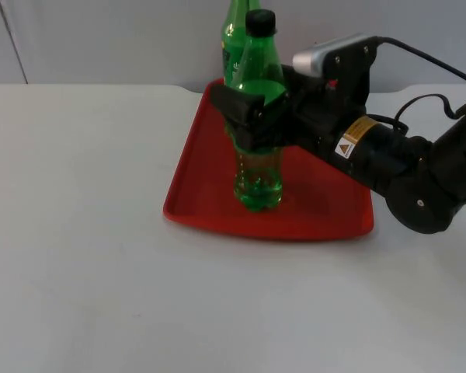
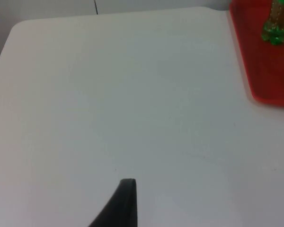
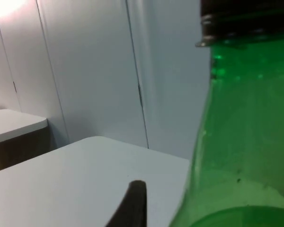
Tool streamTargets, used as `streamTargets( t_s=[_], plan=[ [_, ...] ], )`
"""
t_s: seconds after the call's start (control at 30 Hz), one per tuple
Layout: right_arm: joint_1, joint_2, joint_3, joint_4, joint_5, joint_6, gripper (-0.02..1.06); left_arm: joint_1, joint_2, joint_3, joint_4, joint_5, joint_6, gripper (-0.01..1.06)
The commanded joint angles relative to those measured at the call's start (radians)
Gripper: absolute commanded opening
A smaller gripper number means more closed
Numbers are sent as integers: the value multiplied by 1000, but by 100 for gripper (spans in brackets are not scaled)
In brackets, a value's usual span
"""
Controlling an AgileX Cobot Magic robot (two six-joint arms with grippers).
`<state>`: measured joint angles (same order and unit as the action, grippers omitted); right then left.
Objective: Place the bottle upright on the tray.
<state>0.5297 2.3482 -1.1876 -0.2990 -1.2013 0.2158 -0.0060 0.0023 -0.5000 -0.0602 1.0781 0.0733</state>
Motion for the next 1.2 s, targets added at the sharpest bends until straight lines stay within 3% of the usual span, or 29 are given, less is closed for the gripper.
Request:
streamTargets(
  t_s=[0.0,0.13,0.27,0.4,0.6,0.73,0.83,0.9,1.03,1.17],
  plan=[
    [1,-2,-4,-9,-20,9,85,4,-2,4,1,-2,-1,105],
    [1,-2,-4,-11,-20,9,87,4,-2,4,1,-2,-1,105],
    [1,-2,-4,-11,-20,6,105,4,-2,4,1,-2,-1,105],
    [1,-2,-4,-14,-20,5,105,4,-2,4,1,-2,-1,105],
    [1,-16,-4,-110,-20,-3,105,4,-2,4,1,-2,-1,105],
    [1,-75,6,-173,160,-5,105,4,-2,4,1,-2,-1,105],
    [1,-110,30,-150,176,-6,105,4,-2,4,1,-2,-1,105],
    [1,-149,45,-109,269,-6,105,4,-2,4,1,-2,-1,105],
    [1,-202,47,-123,441,1,105,4,-2,4,1,-2,-1,105],
    [3,-244,72,-155,466,14,105,4,-2,4,1,-2,-1,105]
  ],
)
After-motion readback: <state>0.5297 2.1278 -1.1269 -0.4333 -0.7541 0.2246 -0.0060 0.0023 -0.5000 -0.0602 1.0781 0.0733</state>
